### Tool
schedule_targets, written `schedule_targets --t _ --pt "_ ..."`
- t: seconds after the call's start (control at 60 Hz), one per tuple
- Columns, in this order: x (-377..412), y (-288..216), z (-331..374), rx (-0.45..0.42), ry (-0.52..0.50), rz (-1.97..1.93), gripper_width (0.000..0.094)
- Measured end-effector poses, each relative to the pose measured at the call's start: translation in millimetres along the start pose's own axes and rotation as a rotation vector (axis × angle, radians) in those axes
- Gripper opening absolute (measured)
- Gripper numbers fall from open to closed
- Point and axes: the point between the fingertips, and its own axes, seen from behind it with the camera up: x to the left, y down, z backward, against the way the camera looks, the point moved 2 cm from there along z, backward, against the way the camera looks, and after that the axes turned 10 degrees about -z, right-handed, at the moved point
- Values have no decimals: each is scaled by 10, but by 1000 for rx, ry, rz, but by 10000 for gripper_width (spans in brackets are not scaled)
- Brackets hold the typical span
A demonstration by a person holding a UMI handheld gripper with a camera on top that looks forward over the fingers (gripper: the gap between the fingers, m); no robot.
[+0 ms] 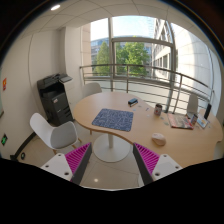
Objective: Arrange mouse
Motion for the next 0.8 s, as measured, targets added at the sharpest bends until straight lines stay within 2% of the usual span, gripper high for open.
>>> schedule_targets --t 0.183,0.317,0.5,0.633,0.8 --pt "-512 387 -171 92 96 -46 847" --pt "-1474 699 -722 140 221 -70 846" --pt "-2496 715 -1458 125 357 -102 845" --pt "-2993 625 -2052 105 407 -102 851" --pt "-3277 523 -2646 119 390 -109 847"
